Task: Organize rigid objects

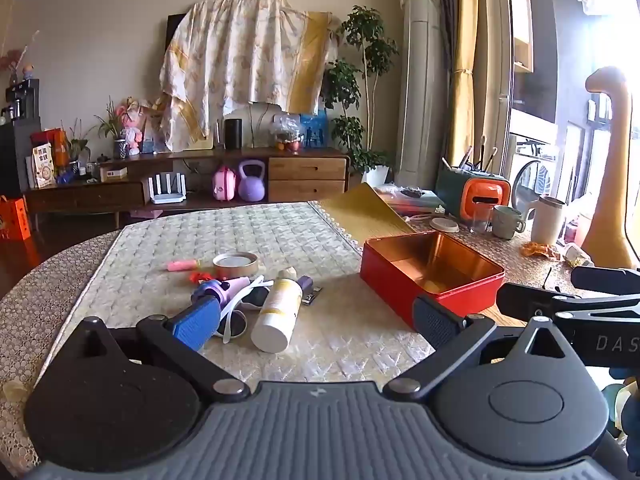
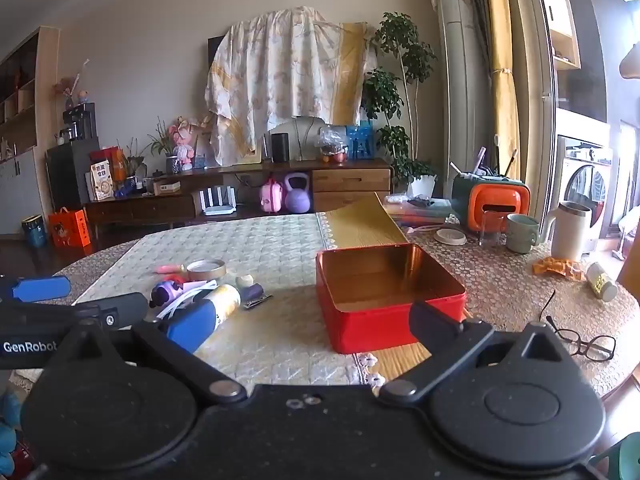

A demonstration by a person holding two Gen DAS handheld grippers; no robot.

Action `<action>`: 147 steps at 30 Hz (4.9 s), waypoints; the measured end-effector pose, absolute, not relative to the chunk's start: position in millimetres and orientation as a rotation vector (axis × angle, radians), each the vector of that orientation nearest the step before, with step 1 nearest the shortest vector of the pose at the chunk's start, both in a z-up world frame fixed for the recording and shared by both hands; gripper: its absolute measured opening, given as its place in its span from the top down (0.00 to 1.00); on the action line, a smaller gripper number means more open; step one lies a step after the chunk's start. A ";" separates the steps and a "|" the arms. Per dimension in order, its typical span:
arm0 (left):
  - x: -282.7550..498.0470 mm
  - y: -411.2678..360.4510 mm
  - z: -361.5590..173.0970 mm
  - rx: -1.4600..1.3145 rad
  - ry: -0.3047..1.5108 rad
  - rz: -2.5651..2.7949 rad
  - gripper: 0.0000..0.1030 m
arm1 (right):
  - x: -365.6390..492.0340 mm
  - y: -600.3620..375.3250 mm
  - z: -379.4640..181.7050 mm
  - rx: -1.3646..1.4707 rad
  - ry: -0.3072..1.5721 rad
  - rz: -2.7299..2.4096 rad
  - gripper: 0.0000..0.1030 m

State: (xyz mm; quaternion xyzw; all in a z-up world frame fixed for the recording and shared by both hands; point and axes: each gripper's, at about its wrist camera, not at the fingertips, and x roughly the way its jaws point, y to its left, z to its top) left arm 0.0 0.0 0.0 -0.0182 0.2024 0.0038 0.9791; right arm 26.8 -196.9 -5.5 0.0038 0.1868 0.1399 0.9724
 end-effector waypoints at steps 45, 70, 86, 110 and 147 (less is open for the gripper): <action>3.2 3.8 -1.5 -0.097 0.435 -0.009 0.00 | 21.6 -195.3 1.3 0.012 0.370 0.286 0.00; 48.0 50.2 -25.9 -0.199 0.559 0.015 0.00 | 79.0 -158.9 -17.8 -0.069 0.485 0.366 0.00; 149.1 113.9 -67.0 -0.039 0.598 0.113 0.00 | 176.5 -97.6 -43.5 -0.156 0.651 0.547 0.07; 225.5 156.1 -98.0 -0.300 0.736 0.085 0.39 | 238.6 -31.9 -87.1 -0.143 0.862 0.659 0.24; 189.4 138.3 -42.6 -0.236 0.701 0.098 0.48 | 217.6 -79.1 -38.1 -0.013 0.846 0.616 0.52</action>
